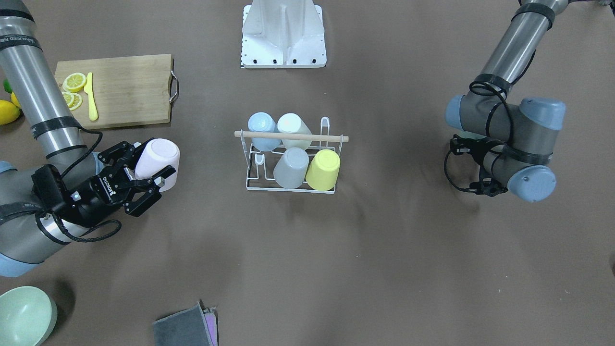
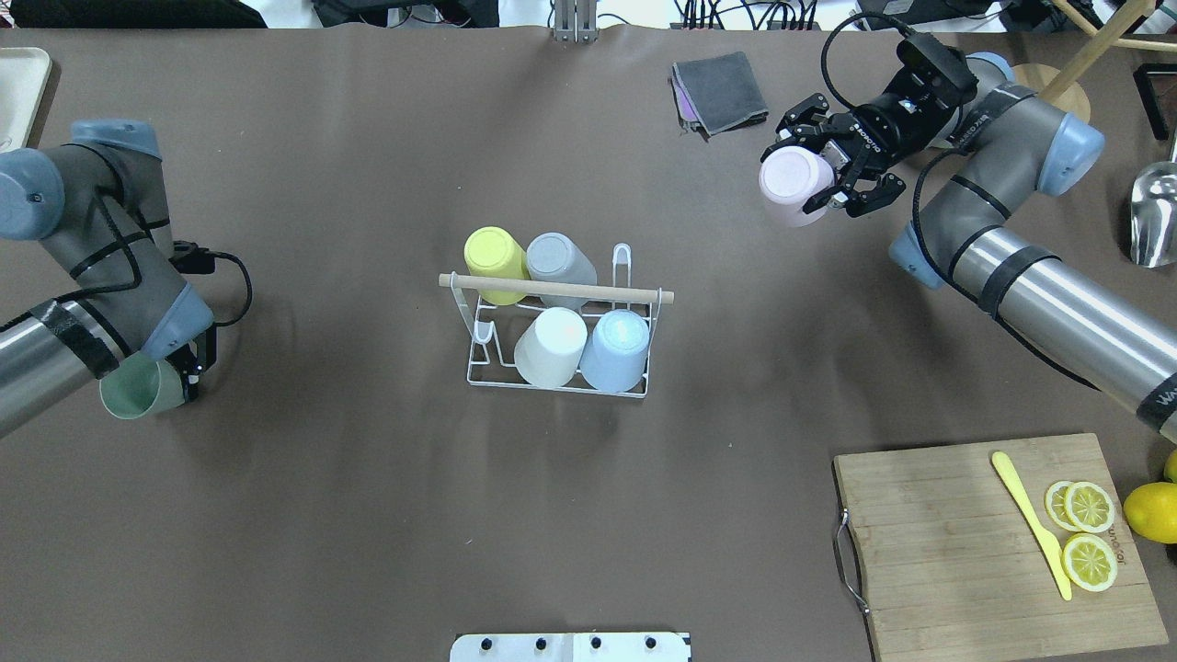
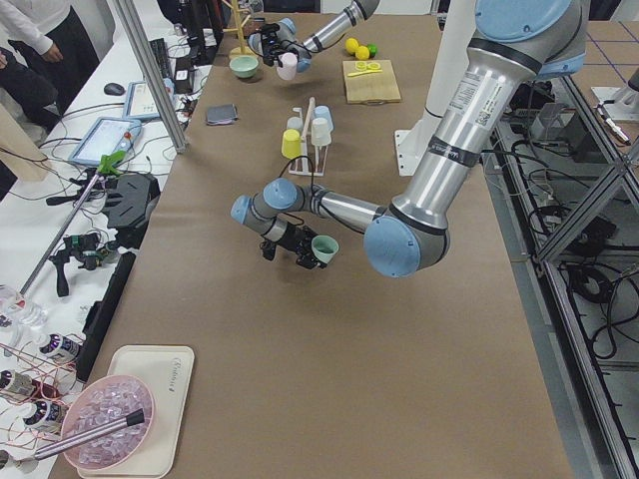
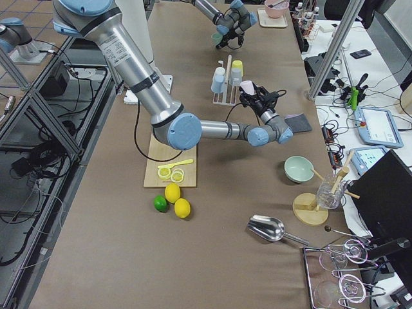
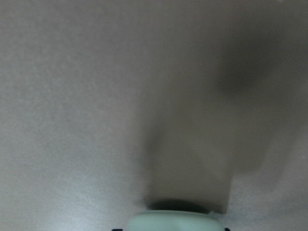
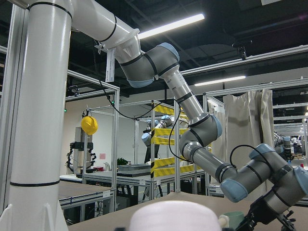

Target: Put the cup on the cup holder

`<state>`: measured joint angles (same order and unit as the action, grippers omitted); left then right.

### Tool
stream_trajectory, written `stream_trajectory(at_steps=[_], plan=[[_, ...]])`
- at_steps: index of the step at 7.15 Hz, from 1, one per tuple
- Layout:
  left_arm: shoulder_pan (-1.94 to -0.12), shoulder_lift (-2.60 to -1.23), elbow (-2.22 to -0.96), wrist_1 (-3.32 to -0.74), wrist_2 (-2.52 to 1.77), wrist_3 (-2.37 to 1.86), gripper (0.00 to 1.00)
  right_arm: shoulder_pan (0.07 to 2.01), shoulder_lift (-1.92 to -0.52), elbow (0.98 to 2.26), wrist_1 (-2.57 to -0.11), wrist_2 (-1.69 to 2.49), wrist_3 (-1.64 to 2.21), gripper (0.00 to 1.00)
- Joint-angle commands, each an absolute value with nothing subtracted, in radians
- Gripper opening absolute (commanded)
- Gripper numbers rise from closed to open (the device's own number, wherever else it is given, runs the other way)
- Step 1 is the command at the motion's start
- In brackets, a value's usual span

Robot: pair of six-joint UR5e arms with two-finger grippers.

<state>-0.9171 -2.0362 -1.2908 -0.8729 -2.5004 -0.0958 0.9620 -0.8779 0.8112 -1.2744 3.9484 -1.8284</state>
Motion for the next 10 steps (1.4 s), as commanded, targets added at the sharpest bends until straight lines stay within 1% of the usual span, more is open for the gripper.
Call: stream_trajectory(at_steps=[1, 4, 5, 8, 9, 10], plan=[[-1.027, -2.066, -1.302, -0.876, -2.508, -0.097, 0.00, 0.927, -0.829, 0.793, -1.296, 3.952, -1.839, 0.40], [-1.197, -2.141, -1.359, -0.925, -2.565, -0.109, 0.00, 0.904, -0.747, 0.730, -1.339, 3.968, -1.887, 0.40], [-1.219, -2.152, -1.362, -1.004, -2.566, -0.159, 0.00, 0.897, -0.729, 0.729, -1.380, 3.968, -1.910, 0.40], [-1.253, -2.070, -1.356, -1.740, -2.543, -0.678, 0.00, 0.855, -0.697, 0.729, -1.436, 3.968, -1.948, 0.40], [-1.262, -2.065, -1.358, -1.872, -2.489, -0.777, 0.00, 0.835, -0.689, 0.729, -1.453, 3.968, -1.959, 0.40], [-1.264, -2.071, -1.386, -1.964, -2.394, -0.860, 0.00, 0.822, -0.684, 0.729, -1.454, 3.967, -1.963, 0.40]])
